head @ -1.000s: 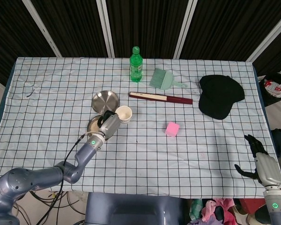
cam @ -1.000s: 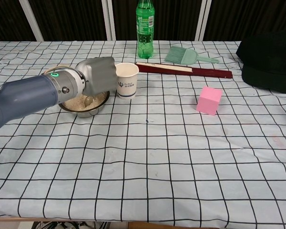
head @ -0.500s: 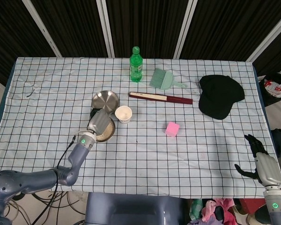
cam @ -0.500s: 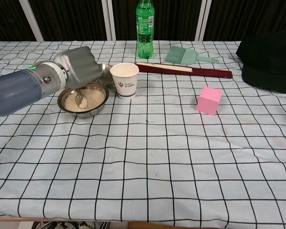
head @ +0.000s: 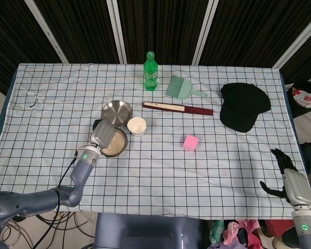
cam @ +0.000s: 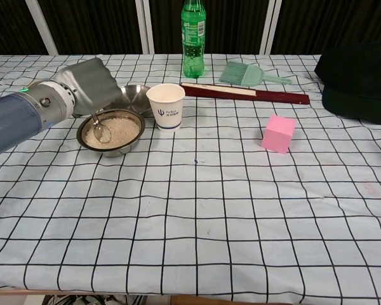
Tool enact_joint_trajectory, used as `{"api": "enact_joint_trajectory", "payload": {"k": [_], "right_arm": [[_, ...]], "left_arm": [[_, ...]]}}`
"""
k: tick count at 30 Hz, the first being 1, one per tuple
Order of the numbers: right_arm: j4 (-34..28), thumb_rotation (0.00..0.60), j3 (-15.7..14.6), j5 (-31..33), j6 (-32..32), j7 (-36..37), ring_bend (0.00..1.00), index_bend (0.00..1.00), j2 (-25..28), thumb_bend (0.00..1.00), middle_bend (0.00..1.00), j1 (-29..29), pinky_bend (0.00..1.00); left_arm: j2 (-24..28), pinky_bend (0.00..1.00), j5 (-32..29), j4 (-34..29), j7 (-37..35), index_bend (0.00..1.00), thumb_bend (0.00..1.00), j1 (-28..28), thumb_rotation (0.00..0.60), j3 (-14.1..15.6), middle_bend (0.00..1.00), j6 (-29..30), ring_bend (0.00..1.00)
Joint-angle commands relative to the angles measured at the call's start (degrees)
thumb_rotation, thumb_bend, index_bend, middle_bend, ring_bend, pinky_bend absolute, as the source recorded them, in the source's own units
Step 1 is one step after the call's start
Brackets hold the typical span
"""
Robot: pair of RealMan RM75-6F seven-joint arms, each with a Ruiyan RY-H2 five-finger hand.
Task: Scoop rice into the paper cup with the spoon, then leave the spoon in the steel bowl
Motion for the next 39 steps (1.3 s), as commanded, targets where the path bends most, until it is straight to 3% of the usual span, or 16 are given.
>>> {"api": "enact_joint_trajectory", "payload": {"k": [1,39], "right_arm": [[0.0,0.6,0.0,0.0,0.0,0.0,0.0,0.0,0.0,0.22,0.0,0.0,0.2],[0.0,0.6,0.0,0.0,-0.1,-0.1,0.0,0.0,-0.1,0.22,0.0,0.0,0.2]], "left_arm": [[0.1,1.0,0.6,0.0,-1.4,0.81,0.53,0.5,0.6,-0.6,1.0,0.6,1.0],[2.7,1.0,2.9,-4.6,-6.2,0.81,0.53,1.9,0.6,-4.7,1.0,3.7,1.0]]}}
